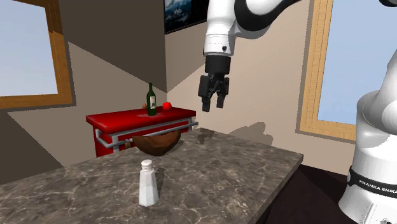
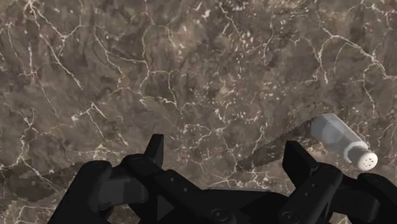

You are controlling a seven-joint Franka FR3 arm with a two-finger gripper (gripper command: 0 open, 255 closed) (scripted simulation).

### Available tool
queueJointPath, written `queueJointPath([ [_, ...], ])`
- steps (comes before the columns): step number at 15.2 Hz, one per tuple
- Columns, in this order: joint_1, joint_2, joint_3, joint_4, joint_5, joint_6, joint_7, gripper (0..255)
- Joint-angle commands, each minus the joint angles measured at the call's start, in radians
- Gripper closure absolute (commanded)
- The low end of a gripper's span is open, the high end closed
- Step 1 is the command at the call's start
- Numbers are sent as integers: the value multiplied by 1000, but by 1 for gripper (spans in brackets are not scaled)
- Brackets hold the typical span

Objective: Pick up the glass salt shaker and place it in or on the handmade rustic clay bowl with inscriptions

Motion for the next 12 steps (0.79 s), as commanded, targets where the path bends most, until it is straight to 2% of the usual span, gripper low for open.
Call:
queueJointPath([
  [1,5,65,28,32,-8,33,39,0],
  [7,32,276,96,163,-73,108,165,0],
  [12,81,463,122,305,-157,141,274,0],
])
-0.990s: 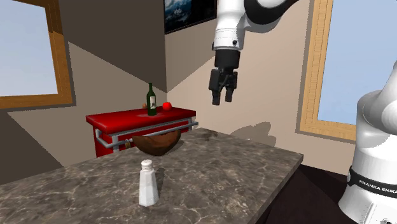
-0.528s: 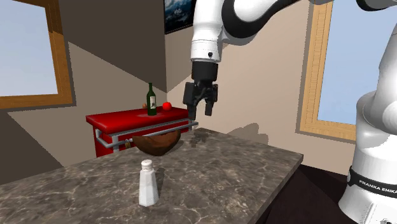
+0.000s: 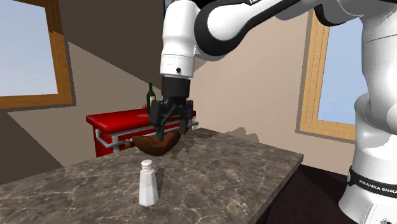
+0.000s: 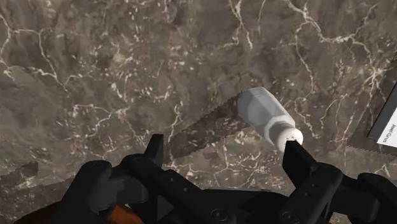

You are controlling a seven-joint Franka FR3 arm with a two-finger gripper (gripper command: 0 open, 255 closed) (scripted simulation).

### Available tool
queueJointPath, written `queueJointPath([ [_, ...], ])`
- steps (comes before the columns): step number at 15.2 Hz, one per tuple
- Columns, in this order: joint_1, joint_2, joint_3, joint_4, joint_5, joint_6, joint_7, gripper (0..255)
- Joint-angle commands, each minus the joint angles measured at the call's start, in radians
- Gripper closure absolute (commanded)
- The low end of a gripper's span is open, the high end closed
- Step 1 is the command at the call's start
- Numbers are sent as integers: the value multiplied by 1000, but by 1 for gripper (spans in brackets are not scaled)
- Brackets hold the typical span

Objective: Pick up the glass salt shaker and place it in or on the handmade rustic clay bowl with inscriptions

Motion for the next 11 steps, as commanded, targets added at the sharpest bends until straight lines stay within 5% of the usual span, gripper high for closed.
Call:
queueJointPath([
  [1,25,75,5,65,-34,6,42,0],
  [5,90,228,0,209,-99,6,112,0],
  [11,105,269,-12,197,-122,57,126,0],
])
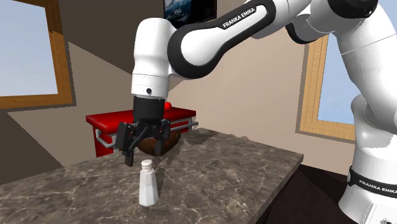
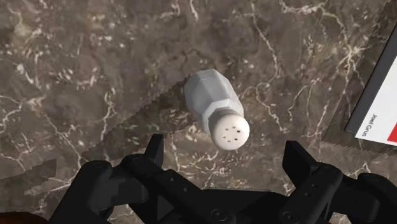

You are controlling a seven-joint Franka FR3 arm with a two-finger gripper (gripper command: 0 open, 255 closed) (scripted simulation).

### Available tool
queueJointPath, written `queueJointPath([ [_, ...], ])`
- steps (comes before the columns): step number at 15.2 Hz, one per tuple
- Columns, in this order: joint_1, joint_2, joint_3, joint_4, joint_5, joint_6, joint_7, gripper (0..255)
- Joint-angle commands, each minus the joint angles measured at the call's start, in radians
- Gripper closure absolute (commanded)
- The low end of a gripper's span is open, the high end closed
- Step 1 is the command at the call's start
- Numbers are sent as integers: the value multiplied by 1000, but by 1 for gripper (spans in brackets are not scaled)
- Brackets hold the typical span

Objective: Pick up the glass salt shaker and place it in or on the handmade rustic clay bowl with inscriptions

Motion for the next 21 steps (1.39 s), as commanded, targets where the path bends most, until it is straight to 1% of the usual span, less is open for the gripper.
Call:
queueJointPath([
  [1,5,15,-4,-8,-9,23,7,0],
  [2,10,29,-8,-11,-17,38,11,0],
  [10,10,29,-8,-11,-17,38,11,0],
  [11,10,29,-8,-11,-17,38,11,255],
  [20,10,29,-8,-11,-17,38,11,255],
  [21,8,22,-6,-7,-13,27,9,255],
])
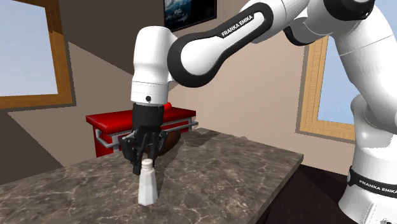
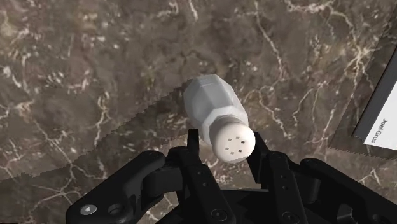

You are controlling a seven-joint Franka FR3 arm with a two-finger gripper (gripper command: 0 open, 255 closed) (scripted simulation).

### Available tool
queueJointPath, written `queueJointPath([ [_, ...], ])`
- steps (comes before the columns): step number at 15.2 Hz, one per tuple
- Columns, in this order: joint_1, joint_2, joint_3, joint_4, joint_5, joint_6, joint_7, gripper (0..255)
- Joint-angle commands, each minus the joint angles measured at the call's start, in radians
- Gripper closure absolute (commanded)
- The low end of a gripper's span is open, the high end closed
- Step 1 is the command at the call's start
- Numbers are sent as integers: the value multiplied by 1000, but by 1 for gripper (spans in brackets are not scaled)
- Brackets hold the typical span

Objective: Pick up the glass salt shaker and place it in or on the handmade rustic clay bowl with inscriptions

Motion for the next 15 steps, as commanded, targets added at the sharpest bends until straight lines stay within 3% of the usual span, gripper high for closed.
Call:
queueJointPath([
  [1,-2,-10,3,7,6,-17,-3,255],
  [15,-15,-81,26,103,49,-177,-24,255],
])
